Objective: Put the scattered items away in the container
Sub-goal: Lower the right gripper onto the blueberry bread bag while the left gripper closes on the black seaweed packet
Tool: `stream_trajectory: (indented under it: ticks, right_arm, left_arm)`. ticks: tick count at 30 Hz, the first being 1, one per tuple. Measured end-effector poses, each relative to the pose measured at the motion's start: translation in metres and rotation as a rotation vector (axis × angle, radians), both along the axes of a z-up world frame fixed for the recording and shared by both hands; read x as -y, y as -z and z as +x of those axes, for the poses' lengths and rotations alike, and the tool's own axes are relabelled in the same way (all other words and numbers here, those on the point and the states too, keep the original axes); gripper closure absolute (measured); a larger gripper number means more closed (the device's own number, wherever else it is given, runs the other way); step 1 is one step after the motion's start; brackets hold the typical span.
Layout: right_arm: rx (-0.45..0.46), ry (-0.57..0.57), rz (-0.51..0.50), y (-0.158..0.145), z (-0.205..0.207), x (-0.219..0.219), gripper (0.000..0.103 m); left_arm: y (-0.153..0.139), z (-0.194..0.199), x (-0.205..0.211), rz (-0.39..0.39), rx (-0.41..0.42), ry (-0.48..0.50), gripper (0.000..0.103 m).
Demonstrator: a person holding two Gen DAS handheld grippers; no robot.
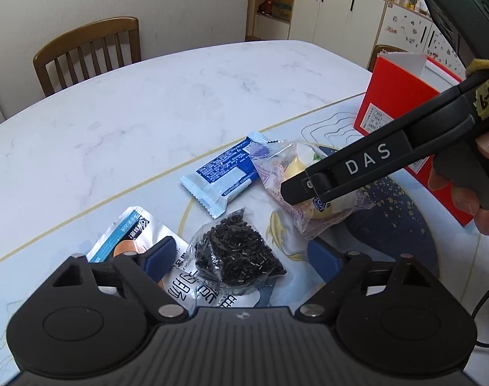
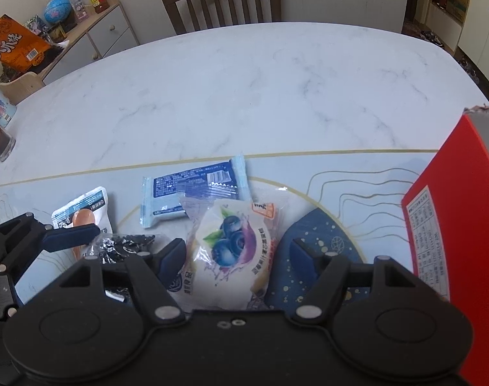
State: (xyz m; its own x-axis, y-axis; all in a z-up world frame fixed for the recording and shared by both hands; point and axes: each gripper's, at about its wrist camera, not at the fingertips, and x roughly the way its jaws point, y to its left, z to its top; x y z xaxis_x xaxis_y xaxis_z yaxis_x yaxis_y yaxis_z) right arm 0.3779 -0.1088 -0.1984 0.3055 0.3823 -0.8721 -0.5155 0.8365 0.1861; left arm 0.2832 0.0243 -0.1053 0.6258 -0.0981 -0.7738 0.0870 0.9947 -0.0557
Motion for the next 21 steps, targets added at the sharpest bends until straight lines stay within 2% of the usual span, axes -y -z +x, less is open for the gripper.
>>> stream_trajectory:
  ticks: [3,7,11,21]
  right_arm:
    - [-0.004,0.0,0.002,0.0021,-0.0008,-0.001,0.036]
    - [-0.009,-0.003,0.005,0.0041,-0.0021,-0.0031,0.04]
    - [-0.009,-0.002,0.009,0.0038,-0.0026,-0.0039,0.047]
    - [0.001,0.008,0.004,-0.0036,-0.006,-0.0013,0.051]
  left_arm:
    - [0.0017,0.0005,0.0012,0.005,-0.002,0.006,0.024]
    - [0.0029,-0.0011,0.0036,0.021,0.004,0.018,0.029]
    - [0.0026,-0.0005,0.0037,0.019,0.007,0.026,0.041]
    - [-0.0038,0.0005,0.0041,0.005,0.011,0.036,0.052]
